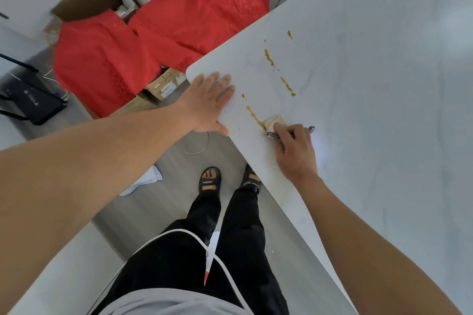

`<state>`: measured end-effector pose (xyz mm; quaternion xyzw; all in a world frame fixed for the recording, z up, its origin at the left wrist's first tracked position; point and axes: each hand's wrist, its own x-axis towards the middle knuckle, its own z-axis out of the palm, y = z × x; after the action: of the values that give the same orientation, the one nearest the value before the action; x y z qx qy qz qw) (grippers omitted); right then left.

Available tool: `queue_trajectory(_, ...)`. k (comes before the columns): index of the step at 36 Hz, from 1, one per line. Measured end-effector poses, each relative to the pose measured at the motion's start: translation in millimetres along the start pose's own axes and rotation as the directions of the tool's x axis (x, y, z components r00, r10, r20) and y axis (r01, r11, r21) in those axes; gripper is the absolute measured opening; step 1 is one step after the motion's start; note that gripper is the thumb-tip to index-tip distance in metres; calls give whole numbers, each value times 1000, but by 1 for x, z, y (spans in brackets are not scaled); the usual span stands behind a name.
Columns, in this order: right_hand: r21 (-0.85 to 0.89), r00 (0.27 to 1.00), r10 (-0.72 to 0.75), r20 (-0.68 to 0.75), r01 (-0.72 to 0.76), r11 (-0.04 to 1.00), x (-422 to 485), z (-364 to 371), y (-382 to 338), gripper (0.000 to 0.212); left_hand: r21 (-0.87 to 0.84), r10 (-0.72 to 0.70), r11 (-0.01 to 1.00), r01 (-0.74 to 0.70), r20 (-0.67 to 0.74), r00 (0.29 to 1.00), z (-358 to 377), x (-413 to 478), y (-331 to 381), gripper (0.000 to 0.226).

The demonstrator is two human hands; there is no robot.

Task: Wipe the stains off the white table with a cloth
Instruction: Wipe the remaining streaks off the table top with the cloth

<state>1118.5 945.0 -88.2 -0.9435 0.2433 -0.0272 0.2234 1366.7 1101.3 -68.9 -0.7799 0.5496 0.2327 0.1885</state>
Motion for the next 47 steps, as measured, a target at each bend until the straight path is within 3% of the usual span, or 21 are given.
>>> queue_trajectory(6, 89, 956, 273, -111, -264, 960, 1, 4, -6, 41, -1, -4, 1000, 4, 0, 1000, 0, -1, 0, 116)
queue_trajectory(8, 61, 973, 206, -101, -200, 978, -4, 8, -15, 43, 1, -5, 1000, 5, 0, 1000, 0, -1, 0, 116)
queue_trajectory(12, 2, 997, -72, 7, 72, 997, -10, 5, -13, 42, -4, -10, 1000, 10, 0, 1000, 1, 0, -1, 117)
queue_trajectory(18, 84, 968, 218, -123, -209, 974, -2, 7, -9, 40, 3, -6, 1000, 6, -1, 1000, 1, -1, -1, 116)
queue_trajectory(28, 58, 986, 97, -135, -90, 994, -19, 15, -20, 44, 1, -11, 1000, 11, -1, 1000, 2, -1, -1, 116)
queue_trajectory(41, 100, 992, 58, -110, -47, 994, -41, 27, -47, 39, 1, -5, 1000, 5, -23, 1000, 4, -1, -2, 118)
queue_trajectory(44, 121, 998, 50, -45, -44, 992, -47, 28, -59, 37, 1, -2, 1000, 2, -34, 999, 4, -3, -2, 119)
queue_trajectory(47, 226, 974, 112, 196, -156, 962, -46, 20, -75, 38, -13, 1, 1000, -1, -42, 999, -1, -5, -1, 120)
